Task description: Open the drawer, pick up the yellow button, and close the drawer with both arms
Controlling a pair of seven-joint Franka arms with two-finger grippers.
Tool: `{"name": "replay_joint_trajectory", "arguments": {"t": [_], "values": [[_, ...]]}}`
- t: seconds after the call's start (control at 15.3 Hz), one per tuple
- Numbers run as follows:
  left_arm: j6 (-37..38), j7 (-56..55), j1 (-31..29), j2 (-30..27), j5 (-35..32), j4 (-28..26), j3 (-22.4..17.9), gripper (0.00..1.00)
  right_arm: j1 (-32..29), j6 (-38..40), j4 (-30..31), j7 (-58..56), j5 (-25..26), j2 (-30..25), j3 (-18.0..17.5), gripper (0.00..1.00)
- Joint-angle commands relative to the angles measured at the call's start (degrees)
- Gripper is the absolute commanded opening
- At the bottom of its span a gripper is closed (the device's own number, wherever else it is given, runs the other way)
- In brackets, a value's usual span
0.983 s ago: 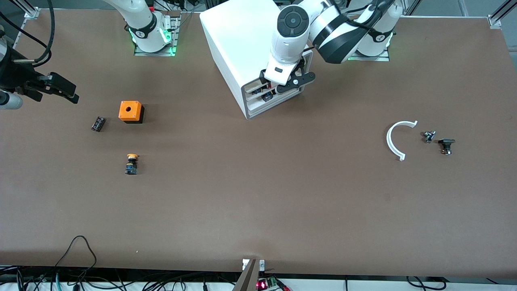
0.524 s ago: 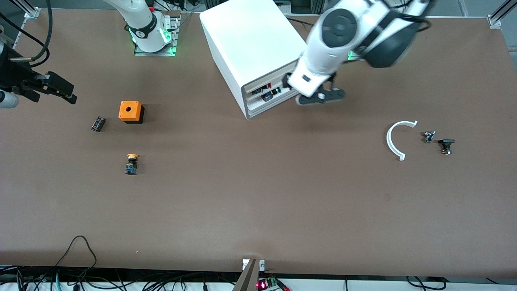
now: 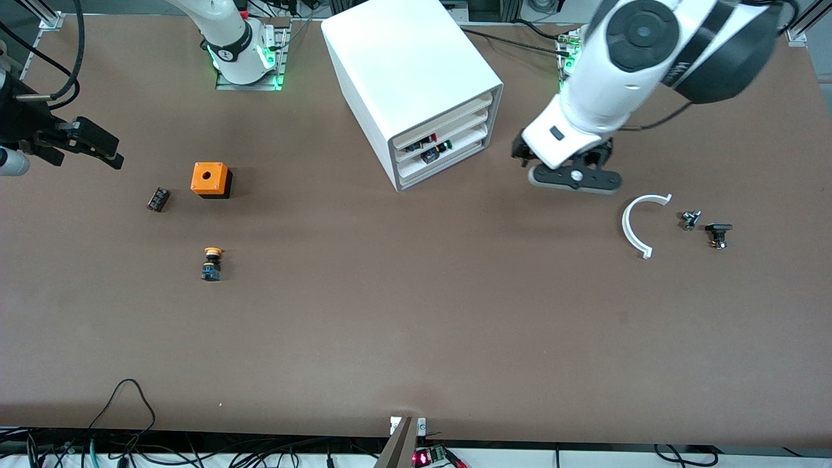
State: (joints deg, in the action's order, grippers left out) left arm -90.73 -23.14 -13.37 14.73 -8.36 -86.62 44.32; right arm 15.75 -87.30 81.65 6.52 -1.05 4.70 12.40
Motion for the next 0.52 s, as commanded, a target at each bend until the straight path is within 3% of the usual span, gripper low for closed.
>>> {"name": "replay_joint_trajectory", "arguments": {"t": [0.0, 0.2, 0.33, 0.46], "values": [[1.3, 7.5, -3.9, 0.3, -1.1, 1.7, 0.6, 1.0, -0.3, 0.4, -1.7, 0.5, 0.8, 0.7, -0.3, 1.0], [1.3, 9.2, -5.4, -1.0, -0.6, 1.5, -0.7, 1.0, -0.3, 0.4, -1.7, 0.5, 0.8, 0.7, -0.3, 1.0], [0.7, 13.3, -0.8, -3.7, 1.1, 0.5, -8.9, 1.0, -0.4, 0.4, -1.7, 0.5, 0.8, 0.7, -0.3, 1.0], [-2.7, 20.1, 7.2, -7.4, 5.7, -3.6, -22.5, 1.0, -0.4, 0.4, -1.7, 0.5, 0.8, 0.7, -0.3, 1.0]]}}
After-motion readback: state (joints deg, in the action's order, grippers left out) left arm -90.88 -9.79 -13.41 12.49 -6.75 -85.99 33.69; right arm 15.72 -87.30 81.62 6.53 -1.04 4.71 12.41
